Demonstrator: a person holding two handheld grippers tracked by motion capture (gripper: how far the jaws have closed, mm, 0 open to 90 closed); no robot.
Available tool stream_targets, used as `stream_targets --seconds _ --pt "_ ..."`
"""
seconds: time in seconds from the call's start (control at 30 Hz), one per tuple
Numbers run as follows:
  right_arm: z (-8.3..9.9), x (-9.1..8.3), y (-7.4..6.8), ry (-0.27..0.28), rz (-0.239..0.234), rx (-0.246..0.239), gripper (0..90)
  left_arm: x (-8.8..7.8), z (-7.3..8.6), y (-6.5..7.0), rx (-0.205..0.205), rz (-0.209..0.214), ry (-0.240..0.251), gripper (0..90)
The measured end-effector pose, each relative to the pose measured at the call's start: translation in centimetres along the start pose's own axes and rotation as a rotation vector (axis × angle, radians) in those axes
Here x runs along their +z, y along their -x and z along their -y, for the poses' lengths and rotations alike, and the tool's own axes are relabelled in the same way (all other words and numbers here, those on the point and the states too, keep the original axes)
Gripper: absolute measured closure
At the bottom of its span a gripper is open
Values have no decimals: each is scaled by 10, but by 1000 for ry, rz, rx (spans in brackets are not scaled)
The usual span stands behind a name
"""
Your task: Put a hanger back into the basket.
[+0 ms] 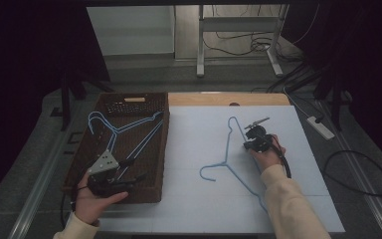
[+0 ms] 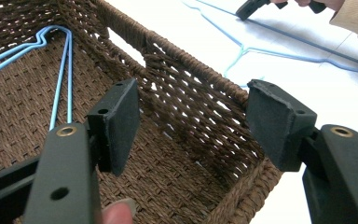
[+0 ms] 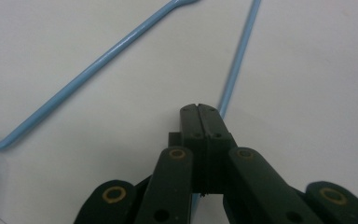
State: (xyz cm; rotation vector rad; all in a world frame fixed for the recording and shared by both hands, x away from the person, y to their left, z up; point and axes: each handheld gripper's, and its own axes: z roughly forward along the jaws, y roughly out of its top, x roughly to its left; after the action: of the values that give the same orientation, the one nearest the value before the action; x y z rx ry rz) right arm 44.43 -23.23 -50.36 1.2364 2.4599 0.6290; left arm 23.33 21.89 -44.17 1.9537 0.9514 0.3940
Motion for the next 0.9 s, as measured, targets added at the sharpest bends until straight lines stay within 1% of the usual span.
stream_targets --seconds 0.07,0.1,0.17,0.23,0.27,0.3,0.33,0.4,0.43,0.5,0.57,0.63,0.67,0.7,0.77,0.8,0.87,0.9 --pt "5 -3 7 -4 12 20 900 0 0 0 0 0 0 351" --pt "5 -3 7 -4 12 20 900 0 0 0 -1 -1 0 351" --pt "11 -7 15 -6 27 44 900 0 0 0 -1 -1 -1 350" --pt "17 -10 22 -4 29 66 900 1 0 0 -1 0 -1 351" --pt "22 -13 26 2 21 78 900 1 0 0 0 0 -2 350" --pt "22 -13 26 2 21 78 900 1 0 0 0 1 -3 350" --pt "24 -15 26 11 8 81 900 1 0 0 0 1 -3 350" --pt "31 -27 22 34 -26 72 900 1 0 0 0 1 -3 350" --pt "31 -27 22 34 -26 72 900 1 0 0 0 1 -3 350" --pt "39 -41 15 54 -60 44 900 1 0 1 -1 1 0 350" --pt "49 -53 9 59 -89 19 900 1 0 1 -1 1 0 351" --pt "64 -68 1 49 -111 -22 900 1 -1 1 0 3 0 350" --pt "69 -71 0 43 -123 -36 900 2 -1 2 1 3 -1 350" --pt "85 -80 -6 18 -154 -62 900 2 -1 2 2 4 -1 350" --pt "101 -86 -12 -9 -179 -88 900 1 -2 3 4 5 1 350" --pt "101 -86 -12 -9 -179 -88 900 1 -2 3 5 5 2 350" --pt "116 -90 -18 -25 -205 -99 900 1 -2 4 6 6 3 350" --pt "128 -92 -25 -33 -227 -104 900 1 -2 4 5 5 4 351"
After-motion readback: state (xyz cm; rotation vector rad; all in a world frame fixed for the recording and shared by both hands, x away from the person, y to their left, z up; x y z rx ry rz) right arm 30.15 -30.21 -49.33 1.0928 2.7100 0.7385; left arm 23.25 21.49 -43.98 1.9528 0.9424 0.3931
